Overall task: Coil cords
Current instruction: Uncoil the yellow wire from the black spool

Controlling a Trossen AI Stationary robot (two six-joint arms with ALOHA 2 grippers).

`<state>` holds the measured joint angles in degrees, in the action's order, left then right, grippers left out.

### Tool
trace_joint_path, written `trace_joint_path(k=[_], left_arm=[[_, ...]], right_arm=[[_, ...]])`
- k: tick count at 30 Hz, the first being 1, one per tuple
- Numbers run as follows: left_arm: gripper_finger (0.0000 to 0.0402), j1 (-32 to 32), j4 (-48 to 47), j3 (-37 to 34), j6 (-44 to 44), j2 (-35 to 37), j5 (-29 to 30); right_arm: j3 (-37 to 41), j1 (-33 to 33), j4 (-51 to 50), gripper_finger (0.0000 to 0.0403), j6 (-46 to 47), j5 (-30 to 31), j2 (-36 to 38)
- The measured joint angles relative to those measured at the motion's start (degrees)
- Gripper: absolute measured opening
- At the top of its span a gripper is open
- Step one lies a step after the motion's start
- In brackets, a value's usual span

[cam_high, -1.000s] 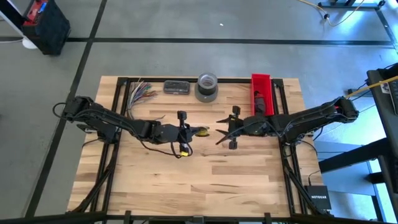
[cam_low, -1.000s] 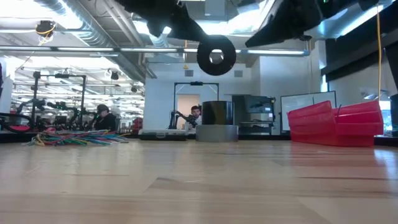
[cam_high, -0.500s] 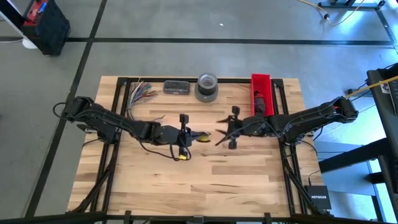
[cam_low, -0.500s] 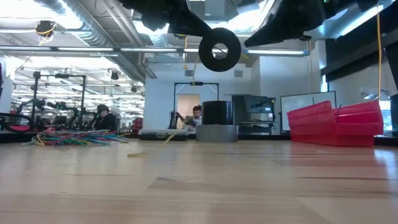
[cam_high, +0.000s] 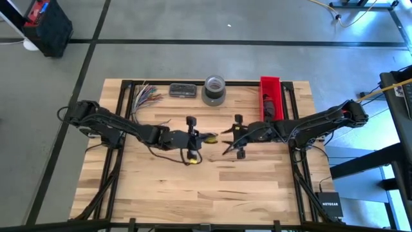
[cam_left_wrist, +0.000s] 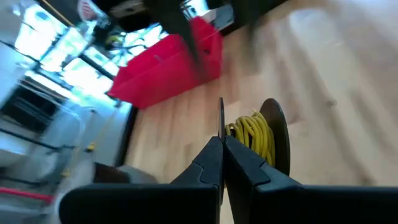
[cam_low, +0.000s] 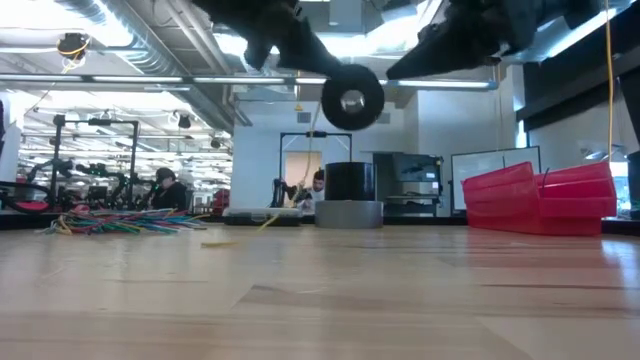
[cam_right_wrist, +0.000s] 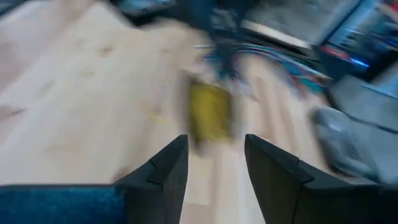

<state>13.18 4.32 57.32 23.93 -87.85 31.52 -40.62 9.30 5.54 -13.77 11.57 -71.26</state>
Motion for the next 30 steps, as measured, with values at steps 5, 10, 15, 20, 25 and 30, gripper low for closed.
trace_joint_path(k=[5,10,15,20,25,30], left_arm=[[0.0000,0.8,5.4,0.0,7.5,-3.2,-0.2],[0.0000,1.6,7.0,0.0,10.3,-4.2,-0.2],[0.0000,2.2,9.6,0.0,12.1,-4.0,3.0],[0.0000,4.6,8.3,-0.1,12.0,-1.7,13.0],[0.0000,5.8,6.8,-0.1,9.0,0.9,16.4],[0.0000,2.2,7.7,0.0,1.9,1.7,23.3]], right_arm=[[0.0,0.1,2.6,0.0163,-3.3,-5.5,-1.4],[0.0,0.0,4.2,0.0163,-4.7,-6.2,-2.3],[0.0,0.1,2.2,0.0163,-4.8,-4.1,-2.5],[-1.5,2.1,-9.5,0.0161,-1.9,5.1,3.4],[-2.8,4.3,-18.4,0.0144,4.3,11.1,9.6],[-0.6,2.9,-18.5,0.0126,5.9,11.4,9.6]])
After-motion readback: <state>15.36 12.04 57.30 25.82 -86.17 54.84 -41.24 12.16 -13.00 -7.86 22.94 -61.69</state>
